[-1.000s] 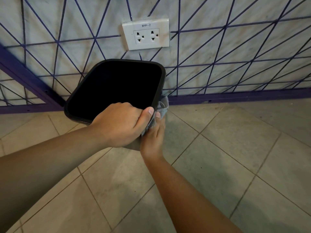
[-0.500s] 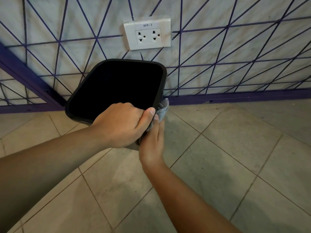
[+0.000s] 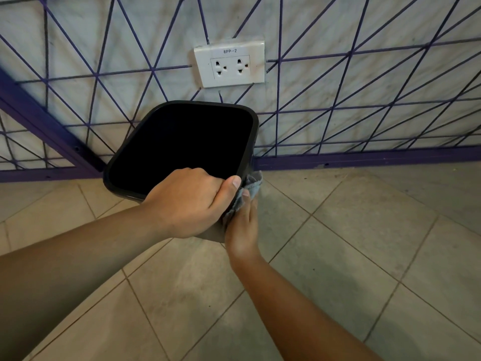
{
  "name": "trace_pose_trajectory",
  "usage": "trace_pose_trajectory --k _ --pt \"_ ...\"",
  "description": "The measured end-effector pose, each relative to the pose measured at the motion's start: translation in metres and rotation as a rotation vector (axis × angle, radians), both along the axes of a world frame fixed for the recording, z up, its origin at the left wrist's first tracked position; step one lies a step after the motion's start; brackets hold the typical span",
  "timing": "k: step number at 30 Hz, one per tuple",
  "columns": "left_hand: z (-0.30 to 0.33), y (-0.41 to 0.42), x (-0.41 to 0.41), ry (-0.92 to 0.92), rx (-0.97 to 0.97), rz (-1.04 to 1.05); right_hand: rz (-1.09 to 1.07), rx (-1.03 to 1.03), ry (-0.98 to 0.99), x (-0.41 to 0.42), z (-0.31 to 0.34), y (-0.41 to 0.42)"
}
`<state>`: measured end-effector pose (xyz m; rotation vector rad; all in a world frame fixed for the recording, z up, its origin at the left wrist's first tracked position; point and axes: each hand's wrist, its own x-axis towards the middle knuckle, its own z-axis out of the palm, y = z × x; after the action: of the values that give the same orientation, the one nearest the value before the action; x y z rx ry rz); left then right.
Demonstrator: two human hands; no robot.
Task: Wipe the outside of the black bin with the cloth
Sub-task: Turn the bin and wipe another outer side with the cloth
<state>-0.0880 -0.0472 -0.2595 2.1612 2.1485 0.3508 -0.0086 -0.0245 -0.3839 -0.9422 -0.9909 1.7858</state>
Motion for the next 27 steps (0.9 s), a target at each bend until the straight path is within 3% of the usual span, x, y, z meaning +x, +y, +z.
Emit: trace_pose_trajectory --k 4,8,15,27 --pt "0.004 0.001 0.001 -0.027 -0.002 -0.015 -0.024 0.090 0.000 -0.005 0.003 -0.016" --pt "0.003 0.002 0.002 -0.033 -0.016 -0.003 -0.065 -0.079 0.044 -0.010 -0.003 -0.004" --pt "0.002 0.001 0.000 -0.030 -0.034 0.010 -0.050 -0.052 0.088 -0.010 -0.002 -0.010" --pt "0.006 0.000 0.003 -0.015 -0.028 0.010 -0.079 -0.072 -0.020 -0.009 0.001 -0.007"
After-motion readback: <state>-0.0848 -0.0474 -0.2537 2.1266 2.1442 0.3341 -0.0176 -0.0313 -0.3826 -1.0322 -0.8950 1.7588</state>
